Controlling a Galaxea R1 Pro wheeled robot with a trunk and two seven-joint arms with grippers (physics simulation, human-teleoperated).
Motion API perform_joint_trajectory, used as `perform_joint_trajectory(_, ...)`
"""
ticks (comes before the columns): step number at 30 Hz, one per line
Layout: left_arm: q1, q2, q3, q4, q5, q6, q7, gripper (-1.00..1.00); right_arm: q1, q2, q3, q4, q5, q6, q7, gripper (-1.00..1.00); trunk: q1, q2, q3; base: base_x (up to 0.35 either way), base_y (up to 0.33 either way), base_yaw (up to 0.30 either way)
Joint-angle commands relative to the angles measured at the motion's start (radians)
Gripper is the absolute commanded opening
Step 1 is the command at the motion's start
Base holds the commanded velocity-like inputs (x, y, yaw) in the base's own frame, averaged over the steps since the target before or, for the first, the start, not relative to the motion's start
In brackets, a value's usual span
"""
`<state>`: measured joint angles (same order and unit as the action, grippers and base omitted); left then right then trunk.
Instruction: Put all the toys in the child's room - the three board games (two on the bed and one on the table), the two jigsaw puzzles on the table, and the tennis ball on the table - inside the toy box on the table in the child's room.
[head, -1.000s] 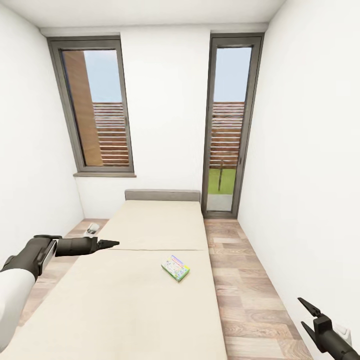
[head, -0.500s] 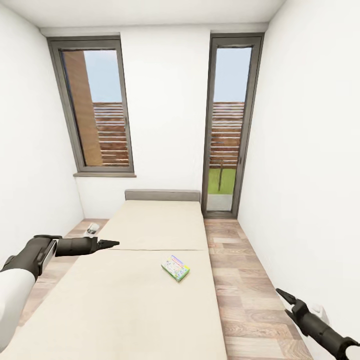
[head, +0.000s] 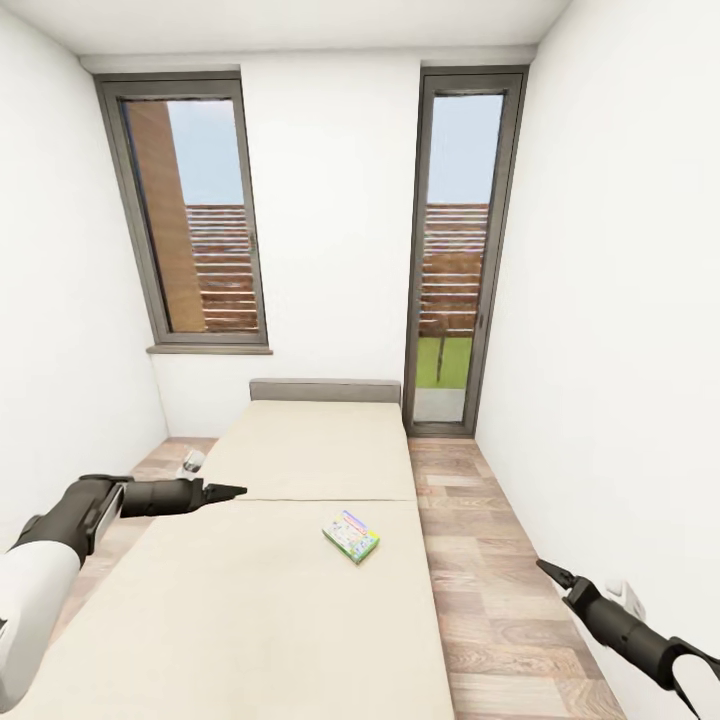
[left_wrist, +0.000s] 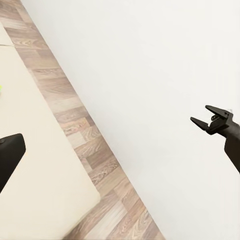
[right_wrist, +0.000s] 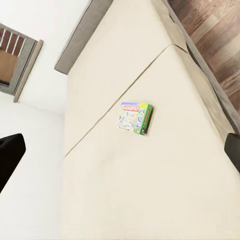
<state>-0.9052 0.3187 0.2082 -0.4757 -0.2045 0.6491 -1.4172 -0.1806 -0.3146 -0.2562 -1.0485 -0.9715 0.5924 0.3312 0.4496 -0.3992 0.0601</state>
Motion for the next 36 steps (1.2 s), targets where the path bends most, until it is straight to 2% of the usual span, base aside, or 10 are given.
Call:
perform_joint_trajectory(1,0.002,-0.002,0.007,0.0,-0.01,0.011,-0.008,1.0,0.0,0.0,-0.002,-0.009,-0.003,0.008,0.002,1.0,0.0,-0.001,0.0,0.0,0.0,0.0)
perform_joint_trajectory(11,0.006,-0.002,0.009,-0.002,-0.01,0.011,-0.008,1.0,0.0,-0.001,-0.012,-0.025,-0.001,0.009,0.002,1.0,0.0,-0.001,0.0,0.0,-0.141,0.05)
perform_joint_trajectory(36,0.006,-0.002,0.008,-0.004,-0.01,0.011,-0.008,1.0,0.0,0.0,-0.022,-0.022,0.006,0.007,-0.001,1.0,0.0,-0.001,-0.004,0.0,-0.178,0.275)
